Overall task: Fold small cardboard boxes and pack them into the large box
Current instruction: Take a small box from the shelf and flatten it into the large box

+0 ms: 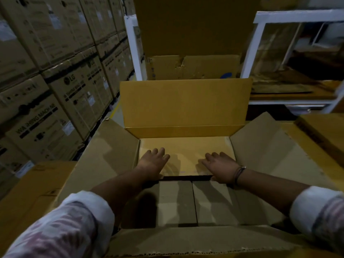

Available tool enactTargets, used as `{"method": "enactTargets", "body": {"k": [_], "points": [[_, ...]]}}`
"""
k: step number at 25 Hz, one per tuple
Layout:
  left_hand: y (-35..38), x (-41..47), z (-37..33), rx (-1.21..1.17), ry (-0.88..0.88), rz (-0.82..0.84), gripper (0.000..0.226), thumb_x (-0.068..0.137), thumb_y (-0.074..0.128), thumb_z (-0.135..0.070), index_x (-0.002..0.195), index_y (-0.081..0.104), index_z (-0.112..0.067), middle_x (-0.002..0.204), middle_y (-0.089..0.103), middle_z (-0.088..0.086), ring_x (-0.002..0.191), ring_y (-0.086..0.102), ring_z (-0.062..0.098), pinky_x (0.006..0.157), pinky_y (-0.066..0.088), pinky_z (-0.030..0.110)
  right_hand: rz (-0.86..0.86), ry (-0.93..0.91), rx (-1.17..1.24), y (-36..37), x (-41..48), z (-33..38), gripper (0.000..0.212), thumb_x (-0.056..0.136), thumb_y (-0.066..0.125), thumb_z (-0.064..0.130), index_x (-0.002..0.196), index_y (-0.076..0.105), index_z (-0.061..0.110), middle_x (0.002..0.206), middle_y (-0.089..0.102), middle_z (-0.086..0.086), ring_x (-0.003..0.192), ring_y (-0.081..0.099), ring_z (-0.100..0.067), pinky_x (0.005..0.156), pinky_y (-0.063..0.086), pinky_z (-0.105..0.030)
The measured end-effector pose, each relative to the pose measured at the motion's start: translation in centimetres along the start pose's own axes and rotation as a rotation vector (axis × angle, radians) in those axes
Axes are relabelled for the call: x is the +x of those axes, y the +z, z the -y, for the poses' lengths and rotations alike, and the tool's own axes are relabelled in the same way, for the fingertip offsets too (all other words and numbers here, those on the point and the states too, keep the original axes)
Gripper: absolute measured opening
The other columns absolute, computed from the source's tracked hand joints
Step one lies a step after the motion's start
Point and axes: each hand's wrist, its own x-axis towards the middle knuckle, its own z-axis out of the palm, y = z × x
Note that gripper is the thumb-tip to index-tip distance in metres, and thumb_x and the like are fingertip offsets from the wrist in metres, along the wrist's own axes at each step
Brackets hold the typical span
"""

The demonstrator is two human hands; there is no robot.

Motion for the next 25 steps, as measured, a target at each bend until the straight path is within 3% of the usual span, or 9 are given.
{"method": "enactTargets", "body": {"k": [5,8,11,14,16,19,22,25], "points": [[1.2,0.3,-0.6,-0.03,0.016,-0.082,0.099,0.079,0.072,-0.064,0.153,0.022,-0.022,0.15,0.032,0.011,0.128,0.043,0.033,0.104,0.042,0.045,0.004,0.047,-0.03,1.0,1.3,0.3,0.072,0.091,0.067,0.025,0.151,0.031,0.009,0.148,0.037,-0.018,0.123,0.047,-0.038,0.097,0.043,-0.05],[0.9,-0.7,0.5,-0.149,-0.011,-0.108,0.1,0.077,0.058,-0.081,0.153,0.023,-0.026,0.148,0.034,0.007,0.127,0.043,0.029,0.105,0.042,0.044,0.002,0.055,-0.017,1.3,1.2,0.2,0.068,0.09,0.062,0.028,0.149,0.033,0.009,0.145,0.04,-0.018,0.121,0.047,-0.038,0.095,0.042,-0.049],[-1.1,-1.9,2.1,-0.355,-0.084,-0.17,0.101,0.076,0.039,-0.095,0.153,0.027,-0.032,0.149,0.035,0.004,0.129,0.044,0.026,0.106,0.044,0.047,-0.031,0.06,0.017,-0.7,0.8,-0.7,0.067,0.085,0.061,0.043,0.142,0.045,0.014,0.134,0.049,-0.013,0.114,0.051,-0.035,0.09,0.043,-0.047],[-3.9,-2.1,5.7,-0.789,-0.287,-0.267,0.099,0.072,0.027,-0.1,0.14,0.049,-0.031,0.139,0.047,0.005,0.121,0.054,0.025,0.098,0.05,0.048,-0.168,0.126,0.086,-4.9,-0.4,-3.6,0.045,0.084,0.052,0.047,0.119,0.058,0.02,0.113,0.059,-0.006,0.103,0.056,-0.028,0.088,0.046,-0.043],[-5.2,-1.4,9.0,-1.177,-0.452,-0.39,0.098,0.08,0.024,-0.095,0.126,0.064,-0.019,0.127,0.061,0.01,0.113,0.06,0.027,0.09,0.048,0.041,-0.275,0.242,0.14,-7.8,-0.6,-6.9,0.031,0.09,0.052,0.048,0.105,0.058,0.022,0.102,0.06,-0.004,0.096,0.057,-0.025,0.088,0.048,-0.042],[-5.9,-0.5,12.0,-1.502,-0.568,-0.436,0.08,0.099,0.028,-0.073,0.133,0.061,-0.008,0.126,0.062,0.011,0.115,0.059,0.029,0.09,0.046,0.042,-0.447,0.466,0.273,-9.8,0.6,-11.7,0.031,0.093,0.058,0.048,0.097,0.059,0.018,0.099,0.062,-0.008,0.089,0.06,-0.029,0.078,0.054,-0.042],[-4.9,1.2,11.8,-1.593,-0.598,-0.341,0.051,0.107,0.042,-0.046,0.14,0.053,-0.009,0.13,0.057,0.013,0.107,0.059,0.033,0.095,0.053,0.048,-0.478,0.658,0.736,-7.5,2.7,-13.1,0.045,0.093,0.064,0.053,0.111,0.057,0.012,0.114,0.06,-0.014,0.099,0.059,-0.034,0.076,0.052,-0.039],[-3.4,3.2,11.0,-1.573,-0.656,-0.331,0.041,0.108,0.049,-0.029,0.136,0.055,0.001,0.129,0.06,0.021,0.102,0.061,0.038,0.073,0.053,0.038,-0.609,0.76,1.106,-5.2,3.4,-11.7,0.068,0.088,0.073,0.053,0.134,0.048,0.009,0.135,0.054,-0.018,0.119,0.055,-0.037,0.085,0.045,-0.037]]}}
